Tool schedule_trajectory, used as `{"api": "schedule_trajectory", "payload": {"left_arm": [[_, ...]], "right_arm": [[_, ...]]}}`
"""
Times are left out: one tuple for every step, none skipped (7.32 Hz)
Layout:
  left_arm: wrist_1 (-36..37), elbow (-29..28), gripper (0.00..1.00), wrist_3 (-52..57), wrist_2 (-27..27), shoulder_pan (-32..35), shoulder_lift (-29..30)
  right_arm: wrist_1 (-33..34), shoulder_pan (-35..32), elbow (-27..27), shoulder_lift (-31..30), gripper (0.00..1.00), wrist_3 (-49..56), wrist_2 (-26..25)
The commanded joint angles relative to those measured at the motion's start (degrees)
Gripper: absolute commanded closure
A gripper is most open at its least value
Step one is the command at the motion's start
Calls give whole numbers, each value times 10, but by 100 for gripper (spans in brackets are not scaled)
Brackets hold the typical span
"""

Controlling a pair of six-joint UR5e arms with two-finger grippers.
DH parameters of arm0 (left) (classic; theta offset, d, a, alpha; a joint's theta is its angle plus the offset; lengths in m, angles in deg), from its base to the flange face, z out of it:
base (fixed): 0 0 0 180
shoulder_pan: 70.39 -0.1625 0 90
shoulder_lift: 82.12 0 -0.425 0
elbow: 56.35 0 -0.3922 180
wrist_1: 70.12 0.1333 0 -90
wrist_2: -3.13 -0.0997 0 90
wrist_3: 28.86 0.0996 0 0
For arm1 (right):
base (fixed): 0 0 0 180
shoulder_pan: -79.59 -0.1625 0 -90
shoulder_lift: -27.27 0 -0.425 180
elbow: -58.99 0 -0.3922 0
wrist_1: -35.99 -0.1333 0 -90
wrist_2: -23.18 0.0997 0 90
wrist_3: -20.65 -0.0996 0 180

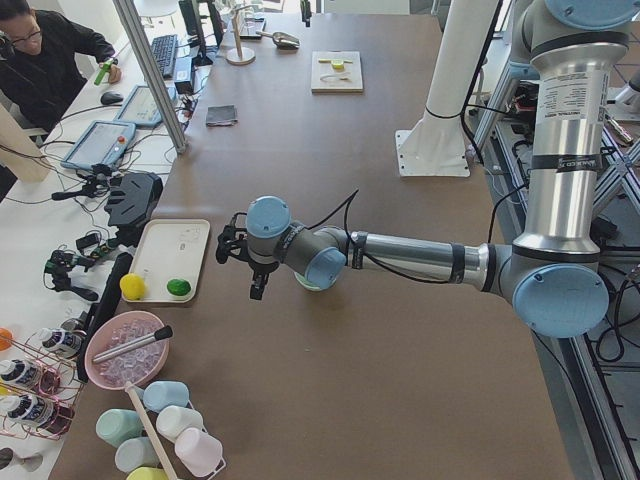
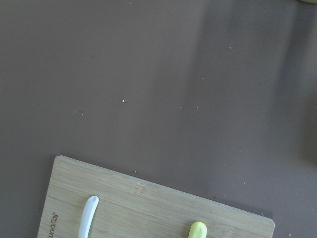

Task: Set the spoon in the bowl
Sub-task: 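Grasp the pale green bowl rim with left gripper while right arm approaches board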

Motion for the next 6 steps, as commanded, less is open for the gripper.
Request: {"api": "schedule_trajectory", "payload": {"left_arm": [[-122,-54,2,-82,-4,-64,0],[-149,-59,2,-122,-5,-99,1],[-150,-60,2,-127,-5,-119,0],[-150,-63,2,-127,-5,-127,-3],[-149,-66,2,-127,-6,-136,-6],[-149,-70,2,-127,-5,-139,-6]], "right_arm": [[-38,18,10,6,0,-53,0],[-39,26,7,9,0,-67,-1],[-39,33,5,13,0,-68,-3],[-38,43,6,21,0,-73,-7],[-38,55,6,28,0,-102,-8],[-39,61,3,33,0,-124,-7]]}}
